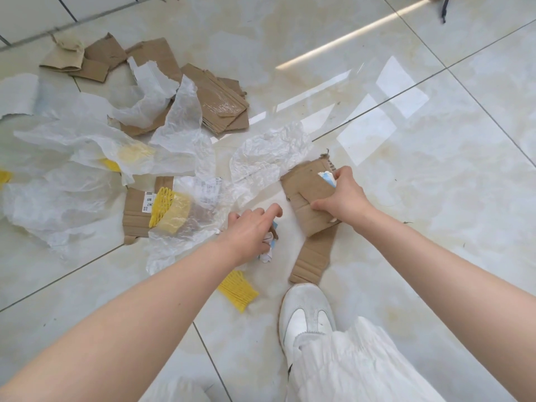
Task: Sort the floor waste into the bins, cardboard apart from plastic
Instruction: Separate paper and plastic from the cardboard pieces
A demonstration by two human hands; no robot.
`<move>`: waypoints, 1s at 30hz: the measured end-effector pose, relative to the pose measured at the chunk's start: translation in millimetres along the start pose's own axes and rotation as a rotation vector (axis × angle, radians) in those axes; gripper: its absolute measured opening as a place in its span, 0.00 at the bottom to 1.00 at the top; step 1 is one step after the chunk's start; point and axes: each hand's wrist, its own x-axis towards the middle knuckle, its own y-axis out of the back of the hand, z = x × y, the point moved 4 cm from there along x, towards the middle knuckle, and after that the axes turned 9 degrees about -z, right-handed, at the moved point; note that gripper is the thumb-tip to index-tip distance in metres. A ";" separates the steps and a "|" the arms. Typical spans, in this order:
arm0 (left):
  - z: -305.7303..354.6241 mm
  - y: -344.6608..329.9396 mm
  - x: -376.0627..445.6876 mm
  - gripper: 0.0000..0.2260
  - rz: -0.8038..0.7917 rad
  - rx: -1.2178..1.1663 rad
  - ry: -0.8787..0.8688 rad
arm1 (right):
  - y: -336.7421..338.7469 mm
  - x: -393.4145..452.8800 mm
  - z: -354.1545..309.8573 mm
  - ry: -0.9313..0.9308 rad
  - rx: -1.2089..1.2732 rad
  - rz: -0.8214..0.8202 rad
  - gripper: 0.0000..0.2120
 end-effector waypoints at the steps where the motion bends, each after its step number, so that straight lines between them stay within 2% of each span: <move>1: -2.0 0.5 -1.9 0.25 0.017 -0.031 0.002 | 0.4 -4.4 2.2 -0.014 0.077 -0.018 0.31; 4: -9.2 1.7 -8.9 0.25 0.063 -0.169 0.006 | -0.3 -23.5 13.4 -0.055 0.326 -0.060 0.32; 6: -15.4 3.2 -12.9 0.19 0.070 -0.322 0.010 | -5.3 -35.9 25.6 -0.078 0.402 -0.081 0.35; 8: -21.3 5.8 -16.4 0.11 0.091 -0.347 0.017 | -11.4 -45.2 38.5 -0.102 0.408 -0.076 0.39; 13: -33.4 1.8 -23.4 0.10 0.088 -0.416 0.056 | -30.4 -50.8 56.6 -0.186 0.264 -0.027 0.38; 19: -37.0 -4.6 -32.7 0.07 0.069 -0.439 0.023 | -49.4 -44.9 36.8 -0.199 0.061 -0.034 0.36; 23: -37.9 -7.1 -36.2 0.09 0.073 -0.621 0.062 | -61.1 -40.9 24.1 -0.216 -0.021 -0.067 0.38; 25: -38.2 -7.1 -36.6 0.07 0.083 -0.745 0.096 | -63.6 -40.7 16.6 -0.196 -0.050 -0.049 0.36; 27: -39.5 -7.9 -38.0 0.04 0.084 -0.886 0.143 | -67.5 -37.1 10.7 -0.148 -0.009 -0.042 0.33; 30: -38.3 -10.9 -39.0 0.05 0.047 -1.002 0.186 | -76.2 -32.8 7.1 -0.137 0.285 -0.101 0.27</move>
